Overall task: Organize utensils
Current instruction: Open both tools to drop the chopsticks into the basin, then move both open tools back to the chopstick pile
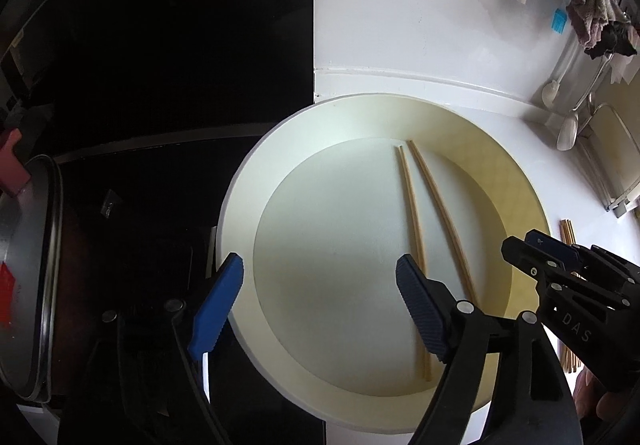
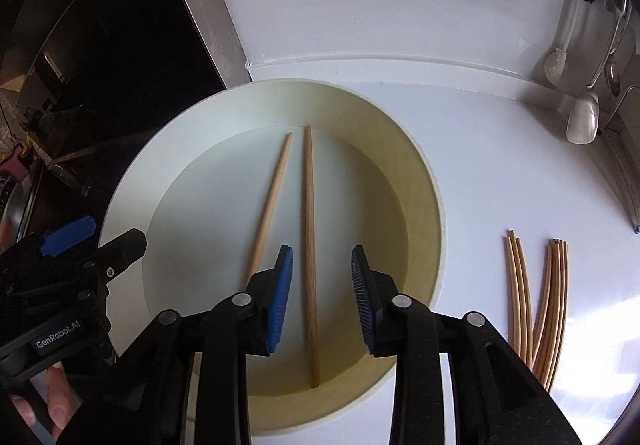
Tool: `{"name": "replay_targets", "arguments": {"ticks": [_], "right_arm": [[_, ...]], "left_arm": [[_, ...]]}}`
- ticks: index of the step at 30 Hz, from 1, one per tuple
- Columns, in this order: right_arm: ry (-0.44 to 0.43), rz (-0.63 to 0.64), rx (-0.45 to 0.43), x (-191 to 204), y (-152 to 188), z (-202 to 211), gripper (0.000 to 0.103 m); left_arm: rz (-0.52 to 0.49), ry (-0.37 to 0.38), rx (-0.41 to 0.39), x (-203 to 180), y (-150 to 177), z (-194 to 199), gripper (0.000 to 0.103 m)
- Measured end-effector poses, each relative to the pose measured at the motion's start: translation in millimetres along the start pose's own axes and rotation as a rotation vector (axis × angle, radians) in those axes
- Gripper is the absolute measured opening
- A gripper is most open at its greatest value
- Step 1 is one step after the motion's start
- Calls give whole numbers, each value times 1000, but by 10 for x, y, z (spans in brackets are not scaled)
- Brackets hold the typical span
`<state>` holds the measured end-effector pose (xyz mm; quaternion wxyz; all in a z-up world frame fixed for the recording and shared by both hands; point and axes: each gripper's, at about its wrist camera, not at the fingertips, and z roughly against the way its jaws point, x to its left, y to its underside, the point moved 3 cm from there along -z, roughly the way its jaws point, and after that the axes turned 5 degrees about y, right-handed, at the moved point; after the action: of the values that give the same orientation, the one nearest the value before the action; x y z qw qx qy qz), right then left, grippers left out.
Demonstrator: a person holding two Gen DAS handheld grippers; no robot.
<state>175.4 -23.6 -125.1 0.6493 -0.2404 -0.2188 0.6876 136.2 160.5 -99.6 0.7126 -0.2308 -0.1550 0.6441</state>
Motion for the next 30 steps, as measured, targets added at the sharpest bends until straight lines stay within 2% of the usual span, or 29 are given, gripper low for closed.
{"name": "replay_targets", "arguments": {"ticks": [6,14,21,26,30], "right_arm": [[-7,-26,-43,-172,164,339,34],[32,-74,-63,-653,436,663,40],[117,-142,-93,-1513,804,989,43],[189,-205,-85,-2164,1066,1037,43],[215,-195,-63,-2474,1262,971,47]], "left_arm": [[-21,-3,-47,-145,34,221,84],[-49,46,-62,-585,151,410,85],[-91,105,-71,-1313,277,456,87],[-111,136,-78,-1827,425,405,90],[-103,138,-64,-2124,575,291,91]]}}
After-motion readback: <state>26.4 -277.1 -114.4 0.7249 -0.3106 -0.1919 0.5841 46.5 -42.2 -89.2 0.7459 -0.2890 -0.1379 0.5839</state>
